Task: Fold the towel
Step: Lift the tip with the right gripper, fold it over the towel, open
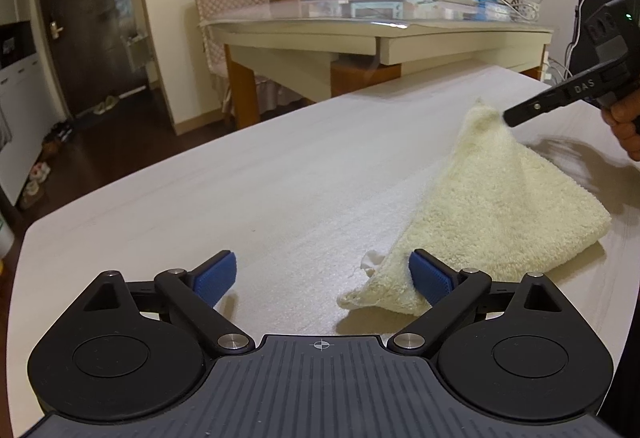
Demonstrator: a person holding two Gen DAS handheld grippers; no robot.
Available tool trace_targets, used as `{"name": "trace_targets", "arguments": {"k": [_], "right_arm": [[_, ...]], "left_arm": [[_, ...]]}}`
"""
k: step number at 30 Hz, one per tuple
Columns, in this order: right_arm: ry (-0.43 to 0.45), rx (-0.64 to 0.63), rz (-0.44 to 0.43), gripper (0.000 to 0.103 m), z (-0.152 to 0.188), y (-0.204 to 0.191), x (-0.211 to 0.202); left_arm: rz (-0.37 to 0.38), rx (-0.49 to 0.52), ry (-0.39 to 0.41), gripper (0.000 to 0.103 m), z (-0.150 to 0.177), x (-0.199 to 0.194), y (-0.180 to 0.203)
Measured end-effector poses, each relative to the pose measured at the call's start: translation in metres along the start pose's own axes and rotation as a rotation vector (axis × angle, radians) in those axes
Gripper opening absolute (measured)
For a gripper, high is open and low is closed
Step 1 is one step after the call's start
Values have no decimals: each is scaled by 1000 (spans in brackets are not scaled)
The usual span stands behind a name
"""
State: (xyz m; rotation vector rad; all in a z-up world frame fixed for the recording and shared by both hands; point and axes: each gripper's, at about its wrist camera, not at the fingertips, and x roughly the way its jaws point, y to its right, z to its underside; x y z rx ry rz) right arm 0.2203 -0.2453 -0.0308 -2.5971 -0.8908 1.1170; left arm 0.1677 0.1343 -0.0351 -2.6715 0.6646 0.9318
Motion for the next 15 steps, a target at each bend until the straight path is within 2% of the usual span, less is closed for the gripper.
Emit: {"name": "trace_targets", "arguments": {"k": [3,7,15], "right_arm": [[17,-1,18,7,1,8,-6],[16,-59,-75,19,-3,-6,-9],[-53,-232,-138,19,6,-48,3]], "left_arm": [[5,-9,6,99,1,1,-2],[8,-23,11,100,4,1,-5],[-20,39,16,100,-3,5,-5]]}}
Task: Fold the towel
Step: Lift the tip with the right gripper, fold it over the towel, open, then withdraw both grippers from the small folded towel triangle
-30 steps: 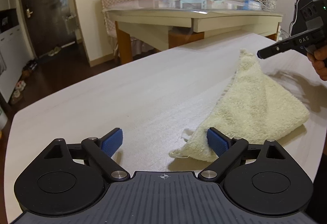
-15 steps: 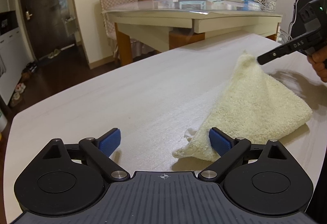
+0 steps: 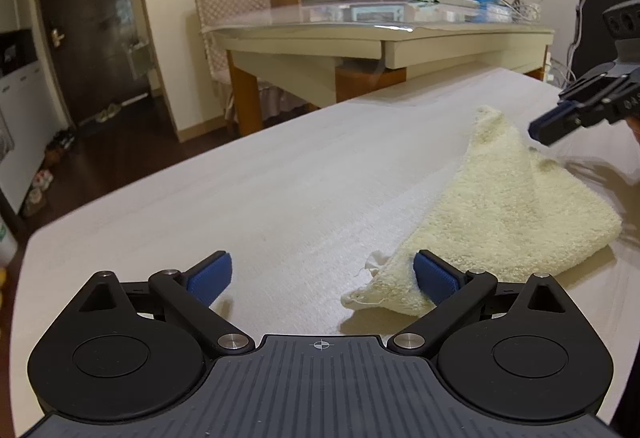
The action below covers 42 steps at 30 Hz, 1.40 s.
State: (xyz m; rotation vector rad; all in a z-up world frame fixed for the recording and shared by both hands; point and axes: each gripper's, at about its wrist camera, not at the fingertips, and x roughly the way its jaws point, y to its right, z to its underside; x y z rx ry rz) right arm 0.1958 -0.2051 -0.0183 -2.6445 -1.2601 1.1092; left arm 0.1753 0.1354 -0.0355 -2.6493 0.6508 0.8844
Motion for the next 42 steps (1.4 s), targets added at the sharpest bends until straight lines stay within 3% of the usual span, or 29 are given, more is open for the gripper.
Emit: {"name": "trace_targets", "arguments": {"k": [4,8,12,17,24,27,31,36,42], "right_arm": [[-21,-84,36,18,2,-14,0],[2,-121,118,18,-16,-11,2],[-36,-160,169,18,-35,-4,21],[-112,-167,206,18,-26,-3,33],[-73,-154,223,19,-12,-7,15],[-14,-146,154,20,-13,-23,-2],[-14,-202,40,21,10,-60,-6],[-36,-295,51,21,38,-91,-1],[-21,-257,73,21,57,-95,-10]], "left_arm": [[-19,25,-3,100,-8,9,-2],[-36,40,-5,100,-15,17,-2],[-42,28,-15,100,-19,21,-4],[-49,-43,-41,99,-19,18,-6],[-82,-97,-29,99,-14,2,9],[-76,-108,-7,99,-14,-9,21],[-98,-94,-6,99,-12,-7,29],[-133,-151,-25,100,-11,5,16],[-124,-182,-37,101,-7,10,9]]}}
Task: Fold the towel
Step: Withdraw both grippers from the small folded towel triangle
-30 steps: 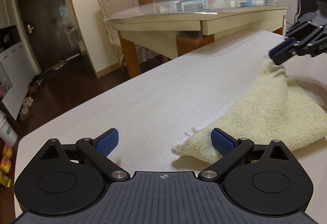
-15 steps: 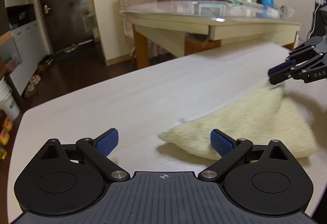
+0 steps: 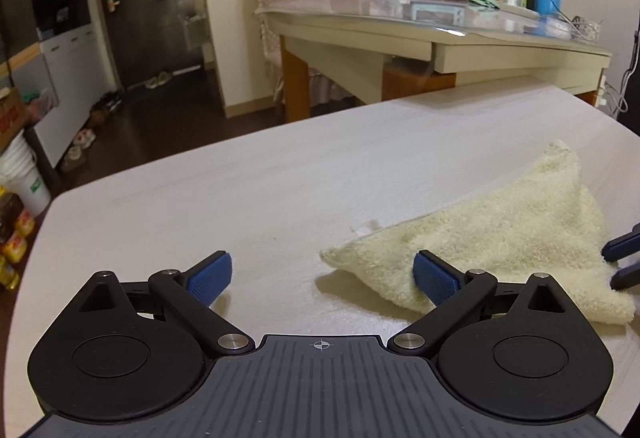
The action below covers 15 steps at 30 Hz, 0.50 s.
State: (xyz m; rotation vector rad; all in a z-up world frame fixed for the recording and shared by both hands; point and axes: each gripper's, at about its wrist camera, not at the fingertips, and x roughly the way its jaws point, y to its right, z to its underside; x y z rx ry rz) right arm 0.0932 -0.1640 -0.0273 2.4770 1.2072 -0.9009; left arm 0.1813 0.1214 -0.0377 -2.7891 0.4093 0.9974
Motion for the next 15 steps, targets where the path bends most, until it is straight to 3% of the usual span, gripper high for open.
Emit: {"name": "trace_targets", "arguments": {"k": [4,6,8,13,15], "right_arm": [[7,48,-10,21,-6,4,-7],[20,78,12,27,-11,8,-14],[30,103,47,44,-13,10,-23],[34,166,133,47,-2,2,-46],[45,195,166,57,1,-2,-55]], "left_arm": [[-8,-26,5,100,4,-6,0],[-25,-28,5,100,5,-14,4],[-42,-42,5,100,8,-23,10],[-85,-78,6,103,21,-50,38],[-77,-80,7,103,27,-59,50]]}}
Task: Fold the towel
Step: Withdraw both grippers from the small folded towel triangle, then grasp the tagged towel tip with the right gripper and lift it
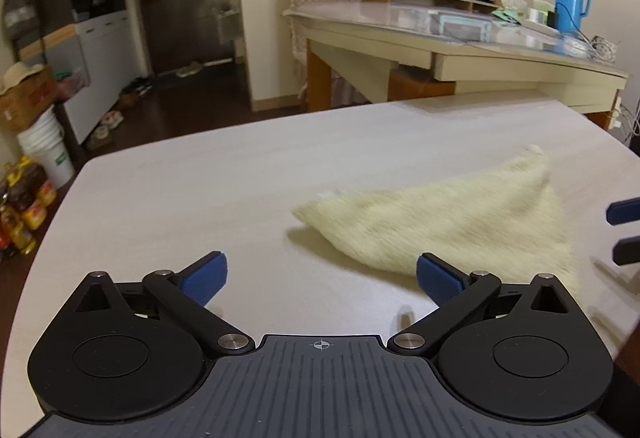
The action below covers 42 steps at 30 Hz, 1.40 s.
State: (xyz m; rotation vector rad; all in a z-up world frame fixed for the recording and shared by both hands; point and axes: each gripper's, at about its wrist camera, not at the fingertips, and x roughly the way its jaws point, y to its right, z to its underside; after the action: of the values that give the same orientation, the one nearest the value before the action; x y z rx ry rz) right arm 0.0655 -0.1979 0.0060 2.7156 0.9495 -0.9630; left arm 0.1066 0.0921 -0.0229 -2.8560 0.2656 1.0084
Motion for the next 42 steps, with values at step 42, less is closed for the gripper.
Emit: {"name": "trace_targets", "arguments": {"k": [42], "right_arm": [[57,71,150,103,-18,5,-13]], "left_arm": [[-76,-106,43,103,26,-73,53]]}}
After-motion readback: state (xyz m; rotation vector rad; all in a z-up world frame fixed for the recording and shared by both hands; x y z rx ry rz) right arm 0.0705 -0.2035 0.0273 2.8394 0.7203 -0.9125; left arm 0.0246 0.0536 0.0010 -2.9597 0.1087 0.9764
